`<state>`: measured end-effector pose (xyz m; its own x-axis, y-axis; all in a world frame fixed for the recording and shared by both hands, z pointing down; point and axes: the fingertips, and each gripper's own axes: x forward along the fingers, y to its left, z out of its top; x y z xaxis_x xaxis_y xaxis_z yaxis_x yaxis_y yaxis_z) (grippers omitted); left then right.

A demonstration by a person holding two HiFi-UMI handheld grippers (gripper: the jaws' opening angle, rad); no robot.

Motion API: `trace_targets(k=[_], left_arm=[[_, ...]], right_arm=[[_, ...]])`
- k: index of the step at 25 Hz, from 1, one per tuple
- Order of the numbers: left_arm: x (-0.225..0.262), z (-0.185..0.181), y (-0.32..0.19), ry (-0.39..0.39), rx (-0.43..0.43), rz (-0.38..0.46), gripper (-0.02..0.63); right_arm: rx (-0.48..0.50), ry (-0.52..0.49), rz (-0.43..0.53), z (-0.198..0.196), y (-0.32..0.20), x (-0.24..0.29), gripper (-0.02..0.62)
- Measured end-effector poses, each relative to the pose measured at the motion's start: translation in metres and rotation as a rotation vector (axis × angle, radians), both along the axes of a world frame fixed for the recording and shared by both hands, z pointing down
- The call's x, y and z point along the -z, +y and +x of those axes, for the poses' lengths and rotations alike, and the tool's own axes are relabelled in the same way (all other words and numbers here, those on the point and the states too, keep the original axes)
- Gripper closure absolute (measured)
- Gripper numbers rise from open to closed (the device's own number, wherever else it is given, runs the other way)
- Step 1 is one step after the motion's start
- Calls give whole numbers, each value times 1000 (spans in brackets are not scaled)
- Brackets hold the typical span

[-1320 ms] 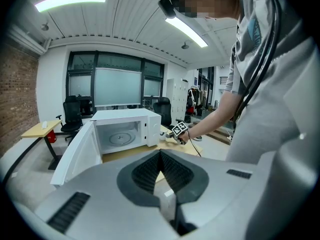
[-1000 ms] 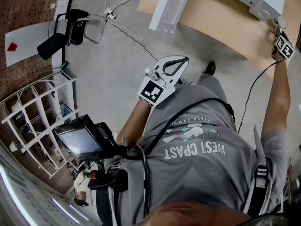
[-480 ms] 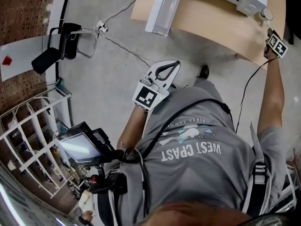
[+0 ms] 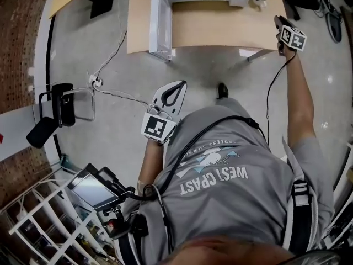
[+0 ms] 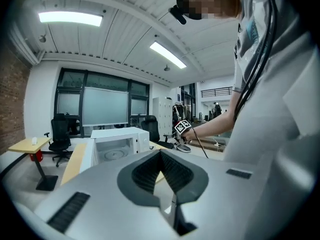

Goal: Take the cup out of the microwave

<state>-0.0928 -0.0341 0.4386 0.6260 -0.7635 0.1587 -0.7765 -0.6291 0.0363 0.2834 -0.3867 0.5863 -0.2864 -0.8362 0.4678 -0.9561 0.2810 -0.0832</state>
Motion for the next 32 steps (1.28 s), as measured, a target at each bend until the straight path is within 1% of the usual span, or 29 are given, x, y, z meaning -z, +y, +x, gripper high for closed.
trace_targets(k=[2, 4, 7, 10, 14, 16, 18, 19, 21, 22, 26, 29, 32], left_arm=[[6, -12, 22, 9, -5, 10, 563], [1, -28, 45, -5, -8, 3, 563], [8, -47, 76, 34, -22, 48, 563], [6, -65, 104, 51, -26, 56, 563], [-2, -85, 141, 32, -22, 32, 563], [-3, -88, 157, 54, -38, 41, 563], [-10, -92, 173, 51, -63, 36, 563], [-14, -93, 180, 42, -76, 29, 563], [-19, -92, 191, 21, -104, 15, 563], [-19, -90, 194, 16, -116, 14, 563], [-11, -77, 207, 17, -144, 28, 563], [-3, -66, 214, 20, -156, 24, 563], [2, -47, 215, 7, -212, 21, 563]], right_arm=[[39, 0, 57, -17, 39, 35, 500], [93, -5, 121, -43, 80, 64, 500], [174, 0, 212, -93, 143, 106, 500], [229, -19, 300, -138, 208, 145, 500], [273, -53, 377, -184, 290, 182, 502], [296, -60, 406, -203, 326, 197, 502], [319, -54, 434, -220, 360, 212, 502], [328, -51, 448, -226, 376, 219, 503], [336, -43, 476, -235, 404, 233, 563], [339, -38, 486, -237, 414, 239, 579], [355, -13, 505, -237, 447, 255, 583], [361, -12, 506, -233, 467, 268, 583], [346, -5, 504, -222, 486, 275, 583]])
